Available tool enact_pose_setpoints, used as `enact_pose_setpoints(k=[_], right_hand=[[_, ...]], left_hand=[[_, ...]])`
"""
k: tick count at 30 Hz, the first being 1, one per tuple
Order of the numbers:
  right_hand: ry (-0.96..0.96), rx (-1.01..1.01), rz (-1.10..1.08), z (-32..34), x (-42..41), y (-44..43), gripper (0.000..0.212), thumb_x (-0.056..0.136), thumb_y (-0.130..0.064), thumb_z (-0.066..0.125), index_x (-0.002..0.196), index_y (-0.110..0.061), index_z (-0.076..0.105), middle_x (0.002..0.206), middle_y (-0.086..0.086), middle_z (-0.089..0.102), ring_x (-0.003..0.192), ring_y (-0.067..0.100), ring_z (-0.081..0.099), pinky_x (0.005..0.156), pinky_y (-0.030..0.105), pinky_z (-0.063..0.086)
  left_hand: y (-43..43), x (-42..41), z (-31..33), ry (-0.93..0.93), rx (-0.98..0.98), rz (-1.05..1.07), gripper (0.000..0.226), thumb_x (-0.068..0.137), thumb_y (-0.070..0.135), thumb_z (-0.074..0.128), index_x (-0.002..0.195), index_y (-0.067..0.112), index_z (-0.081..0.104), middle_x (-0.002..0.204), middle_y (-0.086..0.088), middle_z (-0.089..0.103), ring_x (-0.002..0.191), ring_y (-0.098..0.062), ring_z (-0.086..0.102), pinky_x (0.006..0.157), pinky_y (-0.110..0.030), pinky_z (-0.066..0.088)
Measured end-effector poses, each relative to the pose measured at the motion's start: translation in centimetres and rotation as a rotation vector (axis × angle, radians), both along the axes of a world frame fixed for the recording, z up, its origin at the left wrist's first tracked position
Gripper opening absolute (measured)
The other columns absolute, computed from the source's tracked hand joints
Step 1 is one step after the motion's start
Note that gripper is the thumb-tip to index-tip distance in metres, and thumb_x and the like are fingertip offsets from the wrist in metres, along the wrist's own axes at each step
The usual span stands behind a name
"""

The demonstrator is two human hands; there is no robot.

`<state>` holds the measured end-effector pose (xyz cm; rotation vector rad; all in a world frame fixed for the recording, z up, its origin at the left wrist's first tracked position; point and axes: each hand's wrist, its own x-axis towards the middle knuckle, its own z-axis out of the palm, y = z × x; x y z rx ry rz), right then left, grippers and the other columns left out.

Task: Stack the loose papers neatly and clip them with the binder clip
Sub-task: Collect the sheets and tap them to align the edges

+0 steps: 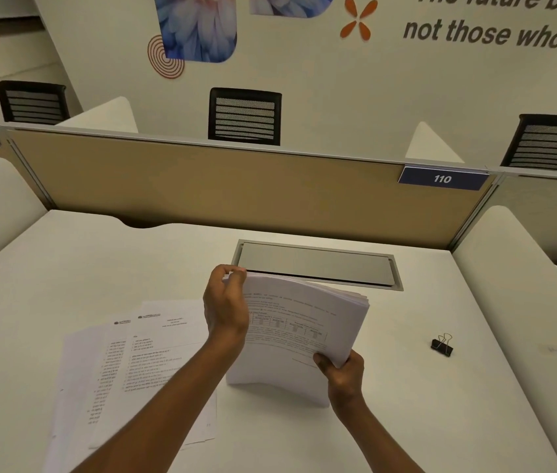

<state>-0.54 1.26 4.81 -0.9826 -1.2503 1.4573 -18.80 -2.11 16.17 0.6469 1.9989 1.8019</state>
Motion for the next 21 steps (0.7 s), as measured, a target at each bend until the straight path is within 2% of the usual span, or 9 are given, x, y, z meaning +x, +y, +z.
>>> enact_pose_setpoints(k=[4, 7, 10, 12, 14, 17, 21], right_hand=[[-0.021, -0.001, 0.001, -0.2, 0.1, 0.2, 0.028, 0.063, -0.008, 0.068, 0.089, -0.02, 0.069, 0.088, -0.006, 0.075, 0.083, 0.021, 0.068, 0.066, 0.026, 0.059], [-0.02, -0.007, 0.005, -0.2, 0.1, 0.3, 0.028, 0.063, -0.007, 0.068, 0.088, -0.019, 0.07, 0.087, -0.005, 0.075, 0.083, 0.02, 0.068, 0.066, 0.026, 0.059], [-0.02, -0.013, 0.008, -0.2, 0.2, 0.3, 0.028, 0.062, -0.007, 0.069, 0.088, -0.017, 0.07, 0.086, -0.003, 0.076, 0.082, 0.02, 0.069, 0.065, 0.025, 0.058], [-0.018, -0.011, 0.013, -0.2, 0.2, 0.3, 0.03, 0.062, -0.007, 0.069, 0.091, -0.015, 0.07, 0.086, -0.002, 0.075, 0.083, 0.02, 0.069, 0.066, 0.026, 0.058], [-0.016, -0.009, 0.023, -0.2, 0.3, 0.3, 0.031, 0.063, -0.007, 0.069, 0.092, -0.015, 0.069, 0.087, 0.0, 0.075, 0.085, 0.021, 0.069, 0.067, 0.027, 0.059], [-0.008, -0.023, 0.034, -0.1, 0.3, 0.4, 0.033, 0.062, -0.006, 0.07, 0.095, -0.013, 0.069, 0.09, 0.004, 0.074, 0.088, 0.023, 0.069, 0.069, 0.03, 0.06], [-0.008, -0.063, 0.024, -0.1, 0.0, 0.4, 0.033, 0.06, -0.006, 0.07, 0.09, -0.017, 0.071, 0.088, -0.001, 0.075, 0.083, 0.019, 0.07, 0.066, 0.026, 0.059]], left_hand=[[-0.1, 0.1, -0.3, 0.044, 0.045, -0.039, 0.022, 0.086, 0.044, 0.035, 0.079, 0.028, 0.049, 0.075, -0.001, 0.061, 0.072, -0.021, 0.061, 0.057, -0.031, 0.048], [-0.2, -0.5, -0.9, 0.008, 0.161, -0.124, 0.034, 0.087, 0.048, 0.037, 0.085, 0.017, 0.05, 0.073, -0.001, 0.058, 0.067, -0.011, 0.061, 0.051, -0.019, 0.047], [-0.5, -2.2, -2.6, -0.073, 0.229, -0.319, 0.074, 0.066, 0.073, 0.058, 0.1, 0.008, 0.049, 0.077, 0.0, 0.062, 0.067, -0.01, 0.066, 0.053, -0.019, 0.053], [-1.1, -2.9, -3.9, -0.119, 0.165, -0.426, 0.088, 0.047, 0.078, 0.071, 0.104, 0.013, 0.055, 0.082, 0.003, 0.07, 0.075, -0.016, 0.071, 0.058, -0.026, 0.057], [-1.5, -3.3, -5.2, -0.142, 0.073, -0.484, 0.084, 0.037, 0.074, 0.078, 0.101, 0.021, 0.062, 0.086, 0.005, 0.075, 0.08, -0.021, 0.072, 0.064, -0.031, 0.06], [-1.8, -3.6, -6.9, -0.171, -0.013, -0.514, 0.078, 0.036, 0.068, 0.083, 0.099, 0.024, 0.067, 0.093, 0.002, 0.076, 0.087, -0.028, 0.071, 0.072, -0.04, 0.061], [-2.2, -2.1, -7.9, -0.252, -0.025, -0.474, 0.074, 0.036, 0.064, 0.086, 0.097, 0.025, 0.069, 0.094, 0.0, 0.076, 0.087, -0.024, 0.072, 0.07, -0.034, 0.061]])
